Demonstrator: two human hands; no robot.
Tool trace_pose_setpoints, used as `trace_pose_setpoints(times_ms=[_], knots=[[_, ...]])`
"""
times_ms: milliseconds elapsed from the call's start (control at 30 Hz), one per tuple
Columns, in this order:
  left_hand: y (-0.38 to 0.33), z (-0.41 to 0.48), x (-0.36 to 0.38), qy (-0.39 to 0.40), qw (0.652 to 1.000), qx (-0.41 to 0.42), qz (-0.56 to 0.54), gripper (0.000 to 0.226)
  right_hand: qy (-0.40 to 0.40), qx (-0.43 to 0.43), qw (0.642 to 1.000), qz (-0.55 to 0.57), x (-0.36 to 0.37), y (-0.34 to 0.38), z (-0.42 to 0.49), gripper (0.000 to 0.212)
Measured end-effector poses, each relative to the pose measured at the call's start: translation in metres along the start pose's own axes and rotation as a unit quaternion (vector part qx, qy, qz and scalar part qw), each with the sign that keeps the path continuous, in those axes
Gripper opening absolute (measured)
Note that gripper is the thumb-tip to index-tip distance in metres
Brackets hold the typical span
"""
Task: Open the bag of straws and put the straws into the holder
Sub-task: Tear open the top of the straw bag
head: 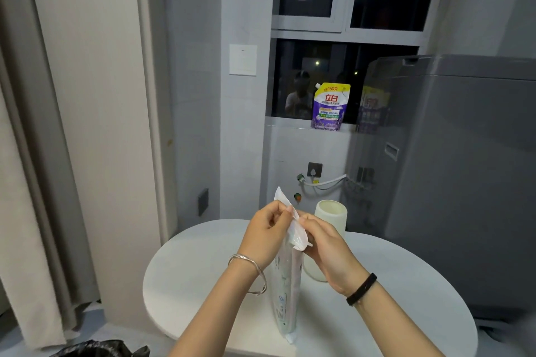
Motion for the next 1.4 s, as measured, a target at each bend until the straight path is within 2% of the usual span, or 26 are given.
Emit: trace_pose_setpoints(times_ms=[133, 233, 500, 667, 833, 1000, 1100, 1200, 1300, 1400], knots=[[0.004, 0.0, -0.004, -0.015, 1.0, -0.015, 0.012, 0.029, -0.003, -0.017, 0.999, -0.037, 0.004, 0.006, 0.0, 0.026], [0.006, 0.0, -0.007, -0.025, 0.999, -0.027, 0.019, 0.033, 0.004, -0.03, 0.998, -0.048, 0.008, 0.006, -0.001, 0.027], [0.006, -0.009, -0.006, -0.026, 0.999, 0.004, -0.029, 0.036, 0.018, -0.027, 0.999, -0.011, 0.016, 0.003, -0.002, 0.024], [0.001, -0.01, -0.003, -0.029, 0.998, 0.018, -0.044, 0.035, -0.034, -0.035, 0.994, -0.095, 0.009, 0.005, 0.0, 0.027], [0.0, -0.012, -0.002, -0.026, 0.996, 0.018, -0.08, 0.036, -0.044, -0.045, 0.986, -0.156, 0.006, 0.01, 0.001, 0.029], [-0.001, -0.011, 0.0, -0.019, 0.996, 0.014, -0.085, 0.033, -0.053, -0.046, 0.992, -0.107, 0.0, 0.012, 0.002, 0.03], [-0.003, -0.008, -0.008, -0.028, 0.994, 0.023, -0.1, 0.036, -0.108, -0.057, 0.99, -0.067, -0.024, 0.021, 0.004, 0.027], [-0.007, -0.005, -0.01, -0.007, 0.997, 0.03, -0.072, 0.035, -0.142, -0.123, 0.957, -0.219, -0.036, 0.049, 0.006, 0.027], [-0.003, -0.001, -0.016, -0.01, 0.997, -0.023, -0.068, 0.035, -0.104, -0.173, 0.925, -0.322, -0.022, 0.07, 0.015, 0.027], [0.023, -0.011, -0.01, 0.038, 0.969, -0.208, -0.126, 0.061, -0.055, -0.23, 0.892, -0.386, -0.002, 0.092, 0.021, 0.027]])
Point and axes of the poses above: each hand's wrist, its own z-axis towards the middle knuckle, its own x-axis out of the palm, y = z × x, the point moved 10 cm from there along z, towards the middle knuckle, and after that the axes turned 3 degrees about x, right-handed, at the moved point
